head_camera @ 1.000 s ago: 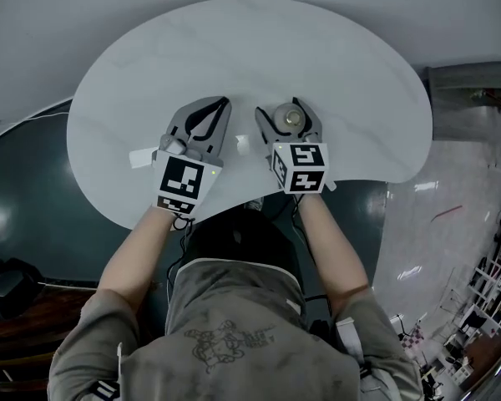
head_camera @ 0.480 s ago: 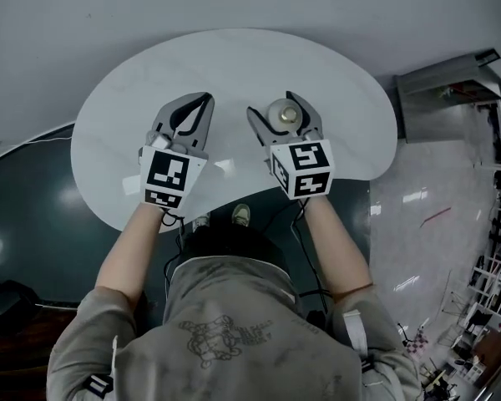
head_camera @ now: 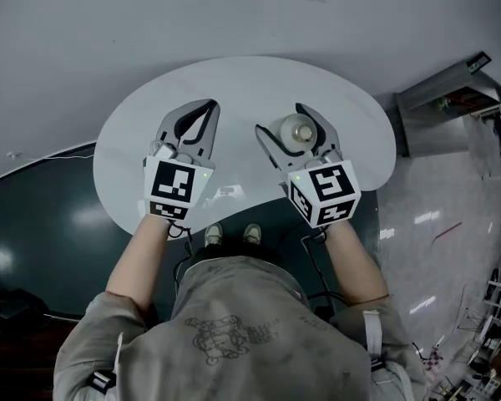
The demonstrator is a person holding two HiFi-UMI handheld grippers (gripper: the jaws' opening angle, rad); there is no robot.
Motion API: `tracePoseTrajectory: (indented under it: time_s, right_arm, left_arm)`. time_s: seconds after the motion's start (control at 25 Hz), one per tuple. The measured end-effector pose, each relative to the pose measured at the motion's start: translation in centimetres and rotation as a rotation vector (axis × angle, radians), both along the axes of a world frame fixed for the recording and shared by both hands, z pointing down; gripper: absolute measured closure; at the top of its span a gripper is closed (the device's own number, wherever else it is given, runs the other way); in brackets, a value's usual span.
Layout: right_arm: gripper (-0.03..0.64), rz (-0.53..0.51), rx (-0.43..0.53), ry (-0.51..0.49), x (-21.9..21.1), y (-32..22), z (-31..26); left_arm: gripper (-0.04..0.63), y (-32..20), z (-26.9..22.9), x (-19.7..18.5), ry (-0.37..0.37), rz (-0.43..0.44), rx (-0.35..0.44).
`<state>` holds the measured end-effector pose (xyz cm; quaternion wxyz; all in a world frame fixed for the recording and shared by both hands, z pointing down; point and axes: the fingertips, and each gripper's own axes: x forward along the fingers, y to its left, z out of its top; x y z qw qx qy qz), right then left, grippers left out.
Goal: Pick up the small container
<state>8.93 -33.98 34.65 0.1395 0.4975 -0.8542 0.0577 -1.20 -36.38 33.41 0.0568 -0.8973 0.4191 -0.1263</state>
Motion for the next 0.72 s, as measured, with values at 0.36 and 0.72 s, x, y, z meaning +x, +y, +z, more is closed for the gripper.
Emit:
tracePoseTrajectory:
  time_s: [0.36, 0.72]
  right_arm:
    - [0.276, -0.065, 0.041, -0.013, -1.1, 3.9, -3.2]
    - [0.276, -0.090, -0.003, -0.009, -1.1, 7.3, -2.0]
  left_arm:
    - [0.577, 3.0, -2.4, -1.0, 0.024, 0.000, 0.013]
    - [0.577, 6.3, -3.2, -1.6, 0.034, -0.004, 0.030]
